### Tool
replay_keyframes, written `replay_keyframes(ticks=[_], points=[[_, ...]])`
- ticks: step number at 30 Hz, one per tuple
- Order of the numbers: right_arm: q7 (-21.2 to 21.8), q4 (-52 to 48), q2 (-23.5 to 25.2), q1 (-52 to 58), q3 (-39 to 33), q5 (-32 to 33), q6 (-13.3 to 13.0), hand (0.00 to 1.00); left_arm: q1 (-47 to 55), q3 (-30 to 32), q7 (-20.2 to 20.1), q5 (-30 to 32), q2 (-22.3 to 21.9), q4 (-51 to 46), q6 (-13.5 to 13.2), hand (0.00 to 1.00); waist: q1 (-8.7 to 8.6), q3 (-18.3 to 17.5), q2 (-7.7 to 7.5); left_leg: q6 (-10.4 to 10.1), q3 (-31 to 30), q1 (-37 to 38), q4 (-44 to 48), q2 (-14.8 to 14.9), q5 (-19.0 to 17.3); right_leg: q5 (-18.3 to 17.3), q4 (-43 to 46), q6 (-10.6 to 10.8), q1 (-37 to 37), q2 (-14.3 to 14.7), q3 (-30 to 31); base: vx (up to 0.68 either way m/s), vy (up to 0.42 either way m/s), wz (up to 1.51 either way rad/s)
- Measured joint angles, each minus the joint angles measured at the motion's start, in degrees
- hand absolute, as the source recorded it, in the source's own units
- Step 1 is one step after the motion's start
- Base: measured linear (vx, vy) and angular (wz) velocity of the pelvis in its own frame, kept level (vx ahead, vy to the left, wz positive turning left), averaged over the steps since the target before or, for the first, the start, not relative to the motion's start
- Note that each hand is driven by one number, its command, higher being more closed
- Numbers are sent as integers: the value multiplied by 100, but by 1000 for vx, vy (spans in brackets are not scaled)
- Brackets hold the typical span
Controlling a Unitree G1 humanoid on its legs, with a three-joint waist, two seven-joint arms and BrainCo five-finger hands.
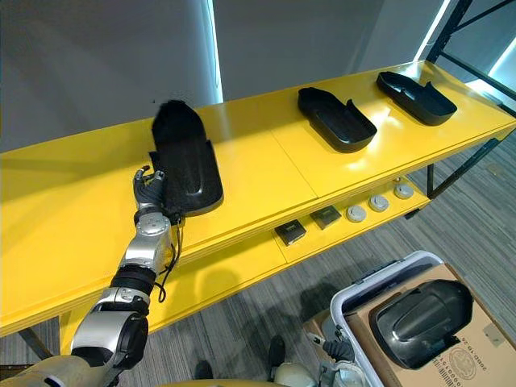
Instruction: Walk over and take plastic housings, then place them on the shelf
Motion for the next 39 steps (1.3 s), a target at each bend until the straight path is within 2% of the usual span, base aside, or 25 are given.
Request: replay_keyframes(ticks=[11, 16, 21, 22, 23, 25, 28, 32, 39], points=[[0, 10, 0, 20, 1, 9, 2, 0, 21, -31, 143, -376, -121, -77, -1, 0, 15, 9, 1, 0, -77, 56, -5, -13, -1, -14, -8, 26, 101, -20, -69, -28, 14, 5], [-6, 11, -1, 77, 1, 12, 3, 0, 412, -300, 261, -266, -277, -1351, -26, 0, 37, 34, 40, 2, -127, 50, -10, -3, 0, -56, -4, 81, 122, -15, -120, 10, 3, 4], [-6, 18, 7, 139, 2, 23, 2, 0, 1094, -821, 239, 668, -324, -2734, -53, 0, 53, 38, 50, 7, -228, 61, -7, -8, 3, -59, -2, 73, 174, -19, -194, 47, 12, 10], [-4, 21, 16, 136, 2, 30, -2, 0, 1384, -1084, 209, 1130, -321, -3258, -58, 0, 66, 38, 50, 21, -284, 50, -5, -13, 12, -66, -1, 82, 200, -26, -275, 61, 22, 22], [-2, 35, 20, 136, 4, 38, -9, 0, 1568, -1352, 111, 1584, -309, -3548, -68, 100, 86, 38, 50, 21, -308, 64, -4, -14, 12, -69, -1, 85, 240, -26, -309, 50, 20, 22], [2, 41, 22, 133, 11, 39, -25, 0, 1820, -1663, -15, 1976, -300, -3888, -133, 100, 192, 38, 51, 21, -307, 88, -4, -25, 12, -70, -2, 87, 273, -19, -322, 12, 21, 11], [22, 66, 27, 84, 64, 46, -30, 0, 2234, -1986, -217, 2366, -251, -4230, -356, 100, 222, 38, 50, 30, -319, 70, -5, -51, 17, -72, -4, 90, 275, -33, -350, -19, 22, 6], [87, 67, 37, 68, 233, 49, -32, 0, 2658, -2181, -645, 2453, -196, -4239, -528, 100, 212, 39, 47, 33, -309, 44, -8, -52, 14, -89, -24, 108, 259, -37, -341, -52, 18, 0], [93, 101, 51, 70, 262, 49, -31, 0, 3074, -2374, -1084, 2519, -177, -3935, -707, 100, 237, 20, 14, 14, -236, -49, -11, 21, -18, -134, -23, 146, 112, -1, -274, -8, 0, -7]])
